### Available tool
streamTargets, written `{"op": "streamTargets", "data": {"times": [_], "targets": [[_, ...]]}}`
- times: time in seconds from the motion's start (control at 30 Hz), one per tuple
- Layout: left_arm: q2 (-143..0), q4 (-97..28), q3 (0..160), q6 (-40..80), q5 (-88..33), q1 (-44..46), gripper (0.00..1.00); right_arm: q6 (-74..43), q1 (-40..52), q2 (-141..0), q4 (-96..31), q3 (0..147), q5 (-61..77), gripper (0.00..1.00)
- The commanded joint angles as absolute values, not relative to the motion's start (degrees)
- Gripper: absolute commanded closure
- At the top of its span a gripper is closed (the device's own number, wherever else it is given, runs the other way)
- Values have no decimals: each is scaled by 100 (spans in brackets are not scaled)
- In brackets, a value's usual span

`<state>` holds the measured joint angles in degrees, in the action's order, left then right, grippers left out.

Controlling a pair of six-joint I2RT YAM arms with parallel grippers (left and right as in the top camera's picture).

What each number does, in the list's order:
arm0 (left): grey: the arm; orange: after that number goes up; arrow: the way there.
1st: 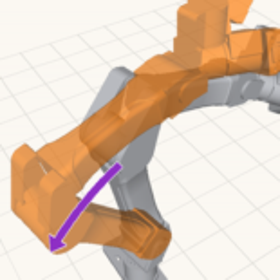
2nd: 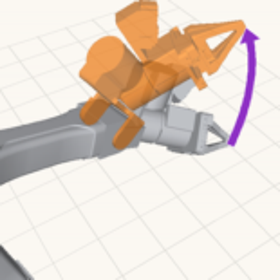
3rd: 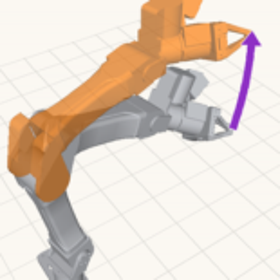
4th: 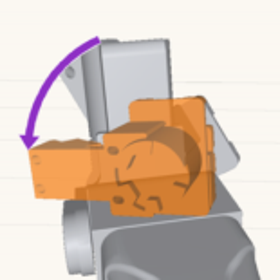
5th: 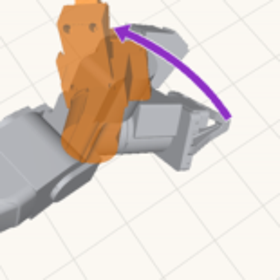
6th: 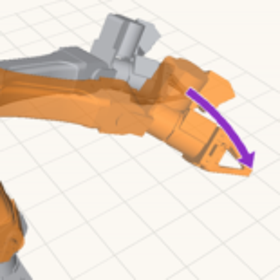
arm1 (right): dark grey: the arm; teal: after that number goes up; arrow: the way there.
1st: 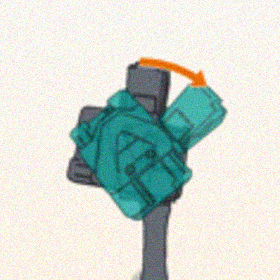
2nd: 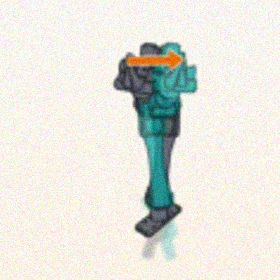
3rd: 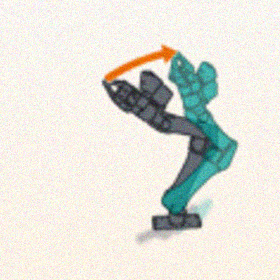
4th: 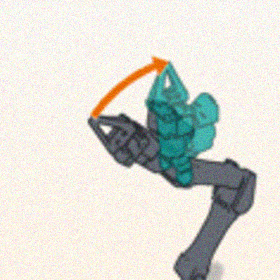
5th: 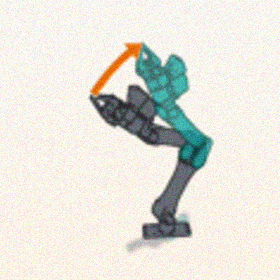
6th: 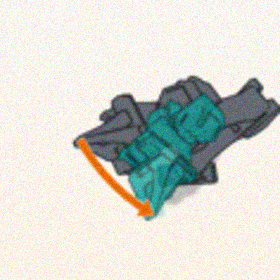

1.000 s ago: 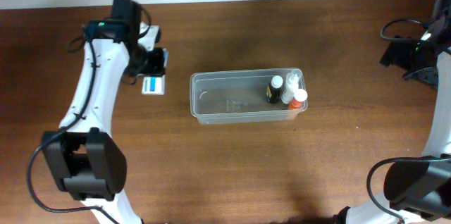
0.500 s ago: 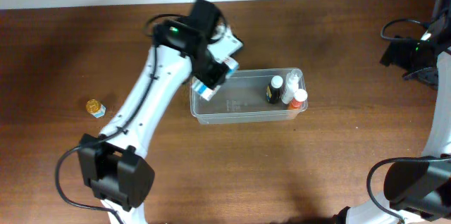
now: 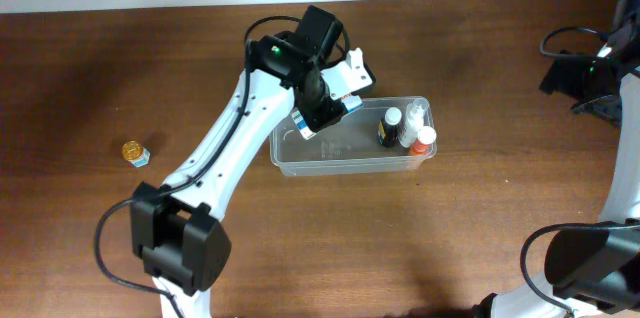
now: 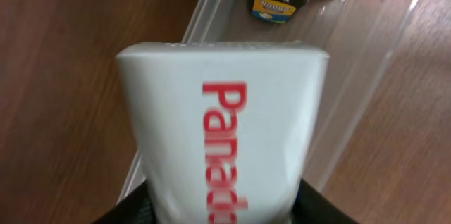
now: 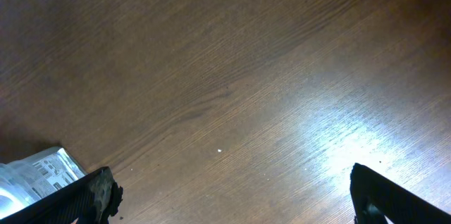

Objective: Pack container
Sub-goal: 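Lift the Panadol box and carry it right into the container, then release the box and move the left gripper back left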

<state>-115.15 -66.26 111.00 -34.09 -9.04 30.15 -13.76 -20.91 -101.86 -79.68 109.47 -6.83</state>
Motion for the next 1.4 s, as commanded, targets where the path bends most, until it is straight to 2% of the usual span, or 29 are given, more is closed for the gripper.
{"op": "streamTargets", "data": {"times": [0.0,0.4,0.57,0.77,0.87,0.9,0.93,1.0,1.1,1.37], "targets": [[-11830,-6606,11067,-3760,-963,2995,49,-1446,-2104,-10175,-7966,10912,-735,2],[-12243,-6563,11067,-3955,-958,2995,50,-1446,-2104,-10175,-7966,10912,-735,2],[-12239,-6499,11107,-3931,-919,2995,45,-1446,-2104,-10175,-7966,10912,-735,2],[-12175,-6587,11701,-3232,-775,2995,44,-1446,-2104,-10175,-7966,10912,-735,2],[-12079,-6779,12158,-2700,-414,2995,39,-1446,-2104,-10175,-7966,10912,-735,2],[-12046,-6873,12311,-2480,-222,2982,34,-1446,-2104,-10175,-7968,10912,-735,2],[-12011,-6963,12422,-2300,-62,2969,26,-1446,-2104,-10175,-7966,10912,-735,2],[-11931,-7164,12593,-2064,132,2906,1,-1446,-2104,-10175,-7966,10912,-735,2],[-11762,-7446,12652,-1850,224,2740,1,-1446,-2104,-10175,-7966,10912,-735,2],[-11653,-8062,12652,-228,799,1761,1,-1446,-2104,-10175,-7966,10912,-735,1]]}}
